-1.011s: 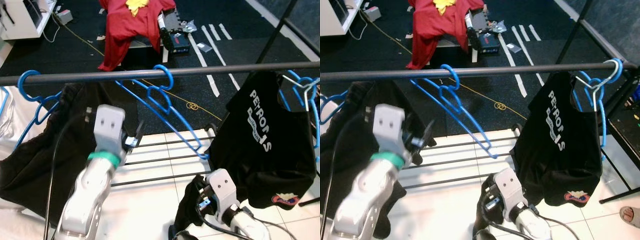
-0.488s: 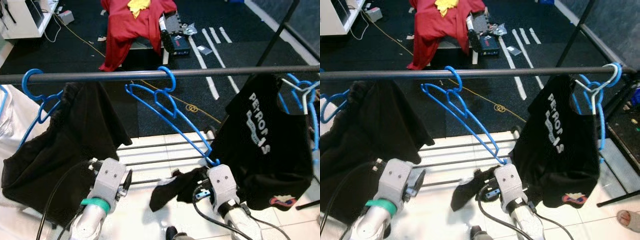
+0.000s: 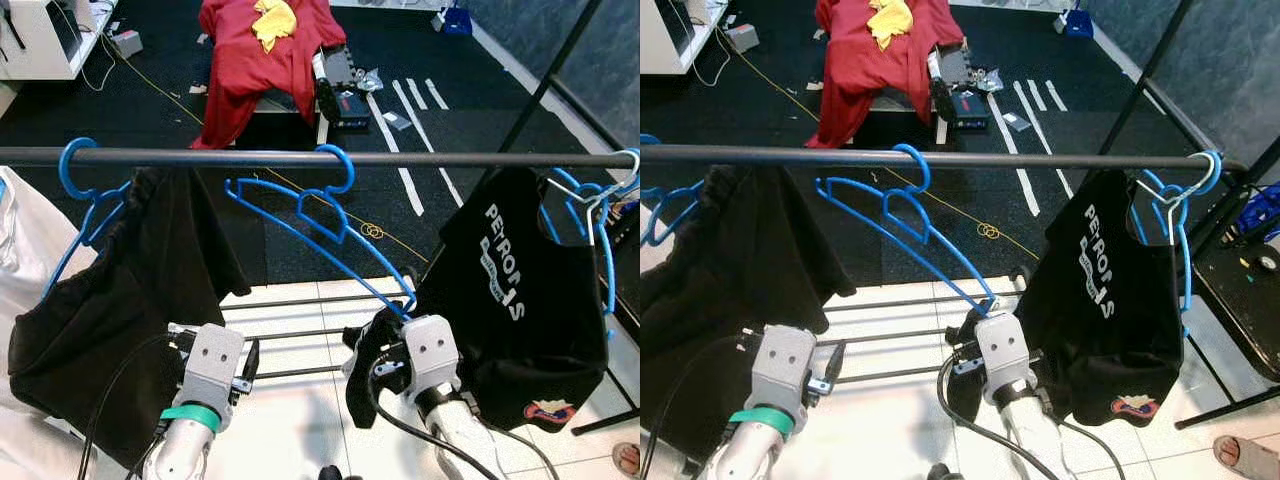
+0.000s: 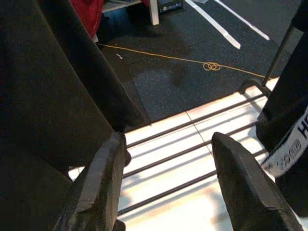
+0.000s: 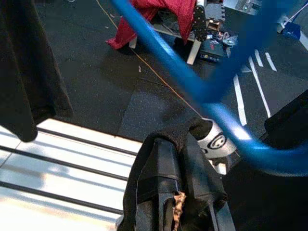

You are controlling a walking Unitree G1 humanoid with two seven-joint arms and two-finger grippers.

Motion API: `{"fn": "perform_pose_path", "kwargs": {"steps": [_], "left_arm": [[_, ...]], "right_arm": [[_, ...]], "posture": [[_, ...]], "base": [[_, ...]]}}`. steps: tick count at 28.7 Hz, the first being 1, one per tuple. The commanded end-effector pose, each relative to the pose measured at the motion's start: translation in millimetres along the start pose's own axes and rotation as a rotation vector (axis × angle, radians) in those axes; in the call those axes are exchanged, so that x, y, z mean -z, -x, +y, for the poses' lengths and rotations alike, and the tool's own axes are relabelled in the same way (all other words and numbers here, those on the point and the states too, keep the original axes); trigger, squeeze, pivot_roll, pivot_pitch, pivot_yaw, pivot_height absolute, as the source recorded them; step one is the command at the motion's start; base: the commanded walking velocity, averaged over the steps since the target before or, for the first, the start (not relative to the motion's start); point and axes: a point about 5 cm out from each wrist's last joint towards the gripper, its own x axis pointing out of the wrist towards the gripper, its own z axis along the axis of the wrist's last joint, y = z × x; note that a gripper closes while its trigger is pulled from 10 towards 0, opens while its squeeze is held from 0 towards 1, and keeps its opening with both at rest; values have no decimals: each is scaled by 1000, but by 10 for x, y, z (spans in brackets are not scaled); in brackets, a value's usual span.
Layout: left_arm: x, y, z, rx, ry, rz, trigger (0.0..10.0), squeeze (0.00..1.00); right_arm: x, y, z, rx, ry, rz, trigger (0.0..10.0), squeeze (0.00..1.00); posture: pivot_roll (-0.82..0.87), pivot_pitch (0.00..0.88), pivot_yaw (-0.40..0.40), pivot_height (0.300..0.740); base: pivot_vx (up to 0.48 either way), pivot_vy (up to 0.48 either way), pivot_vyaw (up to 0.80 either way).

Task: Hang hanger

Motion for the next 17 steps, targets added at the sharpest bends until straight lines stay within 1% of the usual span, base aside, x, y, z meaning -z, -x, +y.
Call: {"fn": "perform_pose_path", "kwargs": {"steps": [1, 11, 17], "left_arm": [[-23, 5, -10, 4, 20, -12, 10000, 0], [-68, -40, -18, 17, 25, -31, 10000, 0], [-94, -64, -9, 3, 36, -39, 10000, 0]], "right_arm": [[31, 23, -10, 22, -23, 10, 10000, 0], [41, 61, -27, 58, -18, 9, 10000, 0], [33, 46, -49, 70, -9, 3, 10000, 0]], "posture": [[-92, 92, -1, 740], [-109, 93, 18, 740], [-106, 94, 15, 740]], "base": [[0, 0, 0], [0, 0, 0], [0, 0, 0]]}}
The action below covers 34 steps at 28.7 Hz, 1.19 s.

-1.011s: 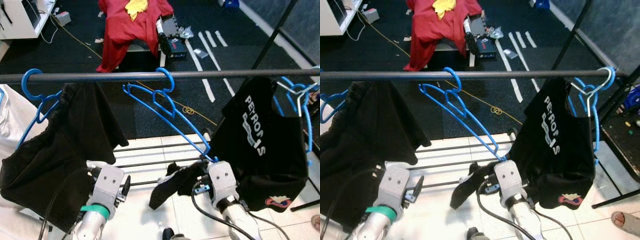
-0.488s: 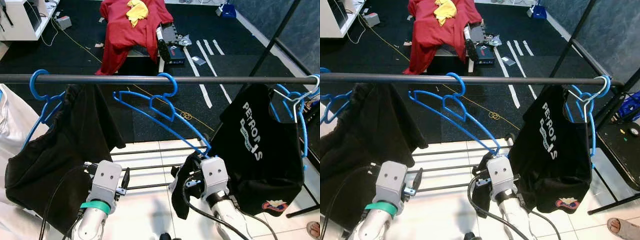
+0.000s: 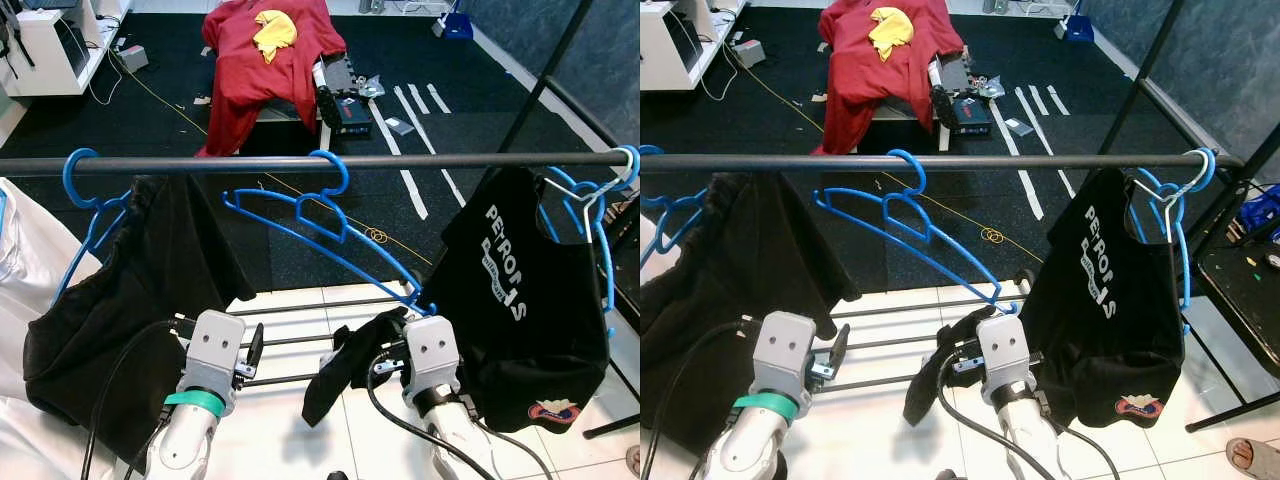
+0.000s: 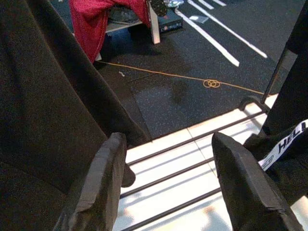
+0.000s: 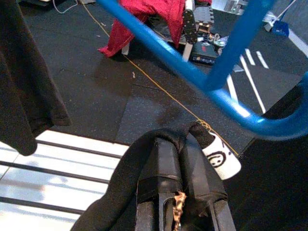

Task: Hang hanger

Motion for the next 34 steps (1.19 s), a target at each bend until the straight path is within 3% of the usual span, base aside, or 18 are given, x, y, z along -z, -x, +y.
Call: {"fn": "perform_pose_path", "kwargs": {"steps": [1, 15, 34], "left_arm": [[32, 20, -4, -2, 8, 10, 10000, 0], [-85, -6, 24, -20, 6, -28, 10000, 0], [-98, -10, 18, -22, 13, -26, 10000, 0]], "right_arm": [[19, 23, -36, 19, 5, 1, 10000, 0], [-128, -102, -45, 23, 19, -56, 10000, 0], [-113, -97, -31, 22, 21, -49, 10000, 0]], "posture": [[-106, 94, 15, 740], [-90, 96, 14, 740], [-92, 100, 18, 740]], "base": [[0, 0, 0], [-328, 0, 0], [-423, 0, 0]]}}
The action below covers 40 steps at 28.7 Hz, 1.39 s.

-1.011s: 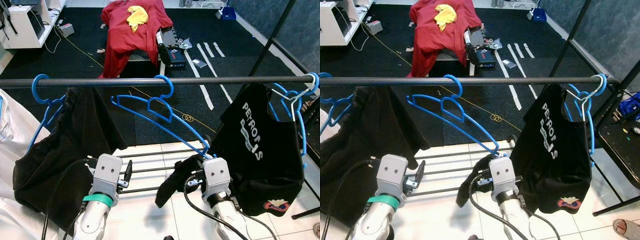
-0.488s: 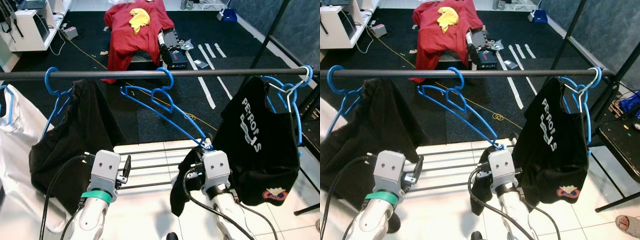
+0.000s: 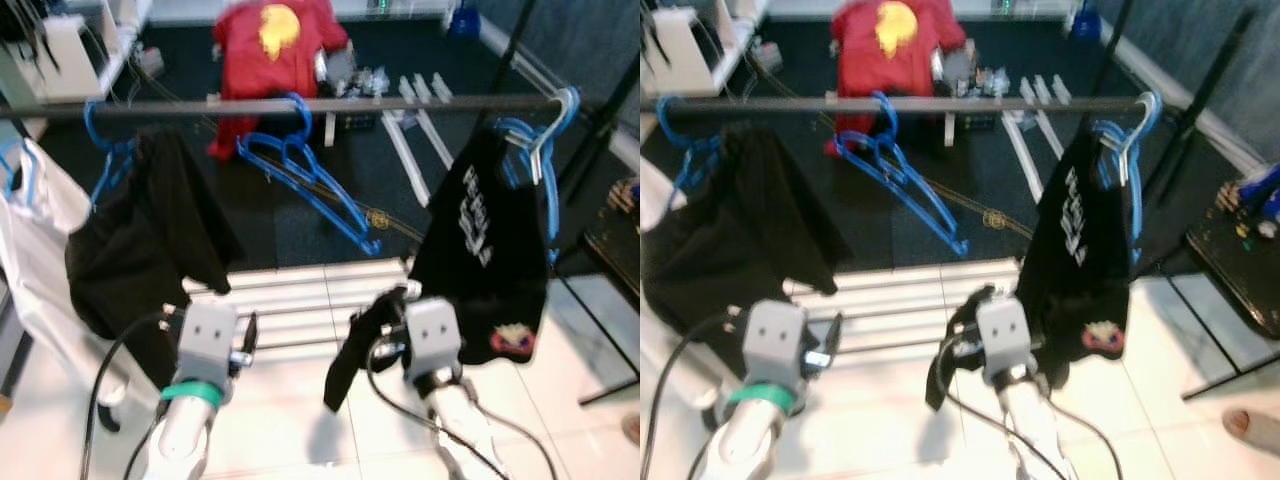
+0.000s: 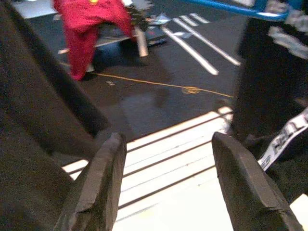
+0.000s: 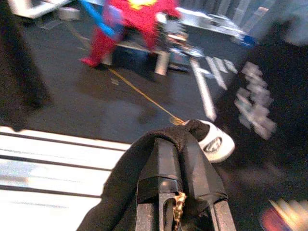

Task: Hang hanger

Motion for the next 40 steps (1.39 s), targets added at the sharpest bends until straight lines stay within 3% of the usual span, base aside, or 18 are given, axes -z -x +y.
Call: {"fn": "perform_pose_path", "kwargs": {"steps": [1, 14, 21, 26, 30, 33, 35, 36, 40], "left_arm": [[80, 51, 56, -16, -16, 40, 10000, 0], [78, 51, 55, -16, -14, 41, 10000, 0], [72, 41, 46, -18, 27, 68, 10000, 0], [-106, -26, 38, -21, 56, 41, 10000, 0], [-370, -141, 48, -35, 76, -35, 10000, 0], [-424, -163, 49, -37, 78, -51, 10000, 0], [-486, -190, 56, -37, 75, -61, 10000, 0], [-613, -237, 89, -37, 79, -93, 10000, 0], [-649, -249, 100, -37, 79, -104, 10000, 0]], "right_arm": [[30, 30, 61, -17, -5, 12, 10000, 0], [19, 6, 66, -16, -6, 12, 10000, 0], [-13, -55, 50, -6, -27, 6, 10000, 0], [-170, -176, 36, -4, -37, -50, 10000, 0], [-453, -360, 45, -8, -60, -149, 10000, 0], [-519, -398, 53, -10, -67, -170, 10000, 0], [-625, -456, 75, -19, -76, -206, 10000, 0], [-863, -566, 168, -56, -81, -287, 10000, 0], [-936, -592, 201, -69, -78, -314, 10000, 0]], "posture": [[-92, 101, 17, 740], [-90, 101, 16, 740], [-88, 99, 16, 740], [-76, 92, 16, 740], [-69, 85, 19, 740], [-66, 82, 20, 740], [-65, 80, 21, 740], [-55, 71, 24, 740], [-55, 71, 24, 740]], "base": [[-454, 0, 0], [-424, 0, 0], [0, 0, -800], [0, 0, -800], [0, 0, -800], [0, 0, -800], [0, 0, -800], [0, 0, -800], [0, 0, -800]]}}
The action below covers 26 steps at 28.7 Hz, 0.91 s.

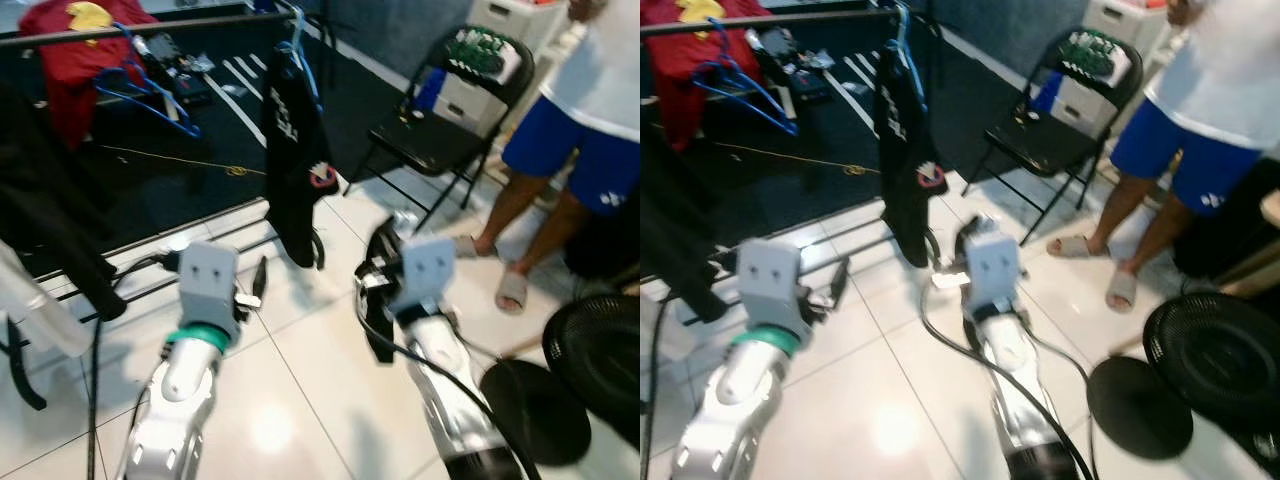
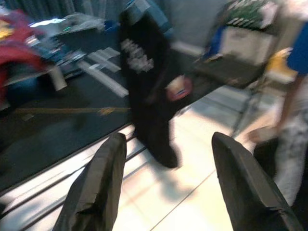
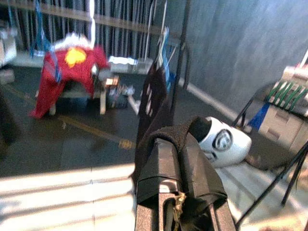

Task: Hang hanger

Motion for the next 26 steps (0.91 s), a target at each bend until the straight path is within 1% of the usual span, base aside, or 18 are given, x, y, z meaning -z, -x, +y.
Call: {"fn": "perform_pose_path", "kwargs": {"steps": [1, 4, 5, 6, 9, 10, 12, 13, 15, 16, 17, 19, 20, 21, 22, 23, 24, 26], "left_arm": [[-4, 17, -4, 6, 1, 2, 10000, 0], [-69, 5, 22, -4, 4, -21, 10000, 0], [-128, -6, 43, -16, 8, -42, 10000, 0], [-128, -6, 43, -16, 8, -42, 10000, 0], [-241, -28, 86, -43, 4, -76, 10000, 0], [-241, -28, 86, -43, 4, -76, 10000, 0], [-304, -34, 158, -69, -44, -106, 10000, 0], [-304, -34, 158, -69, -44, -106, 10000, 0], [-290, -12, 208, -70, -72, -97, 10000, 0], [-290, -12, 208, -70, -72, -97, 10000, 0], [-285, -2, 212, -65, -73, -90, 10000, 0], [-285, -2, 212, -65, -73, -90, 10000, 0], [-288, 0, 204, -57, -66, -85, 10000, 0], [-289, -9, 173, -47, -47, -77, 10000, 0], [-289, -9, 173, -47, -47, -77, 10000, 0], [-289, -16, 151, -40, -33, -72, 10000, 0], [-269, -27, 116, -30, 1, -56, 10000, 0], [-269, -27, 116, -30, 1, -56, 10000, 0]], "right_arm": [[-17, -2, 2, -4, 3, -5, 10000, 0], [-87, -43, 46, -23, 0, -30, 10000, 0], [-137, -70, 64, -33, -6, -47, 10000, 0], [-137, -70, 64, -33, -6, -47, 10000, 0], [-218, -112, 75, -45, -14, -74, 10000, 0], [-218, -112, 75, -45, -14, -74, 10000, 0], [-291, -144, 14, -30, -11, -95, 10000, 0], [-291, -144, 14, -30, -11, -95, 10000, 0], [-318, -139, -77, -13, 28, -105, 10000, 0], [-318, -139, -77, -13, 28, -105, 10000, 0], [-311, -126, -121, -3, 44, -102, 10000, 0], [-311, -126, -121, -3, 44, -102, 10000, 0], [-298, -113, -158, 5, 56, -96, 10000, 0], [-244, -83, -187, 3, 101, -82, 10000, 0], [-244, -83, -187, 3, 101, -82, 10000, 0], [-206, -61, -202, -1, 133, -73, 10000, 0], [-65, 5, -228, 6, 157, -26, 10000, 0], [-65, 5, -228, 6, 157, -26, 10000, 0]], "posture": [[-49, 67, 23, 740], [-38, 63, 16, 740], [-37, 62, 16, 740], [-37, 62, 16, 740], [-31, 60, 14, 740], [-31, 60, 14, 740], [-26, 60, 13, 740], [-26, 60, 13, 740], [-14, 58, 15, 740], [-14, 58, 15, 740], [-13, 56, 16, 740], [-13, 56, 16, 740], [-13, 56, 18, 740], [-14, 52, 20, 740], [-14, 52, 20, 740], [-14, 52, 20, 740], [-22, 49, 25, 740], [-22, 49, 25, 740]], "base": [[0, 0, -800], [0, 0, -800], [0, 0, -800], [0, 0, -800], [0, 0, -800], [0, 0, -800], [0, 0, -800], [0, 0, -800], [0, 0, -800], [0, 0, -800], [0, 0, -800], [0, 0, -800], [0, 0, -800], [0, 0, -800], [0, 0, -800], [0, 0, -800], [0, 0, -800], [0, 0, -800]]}}
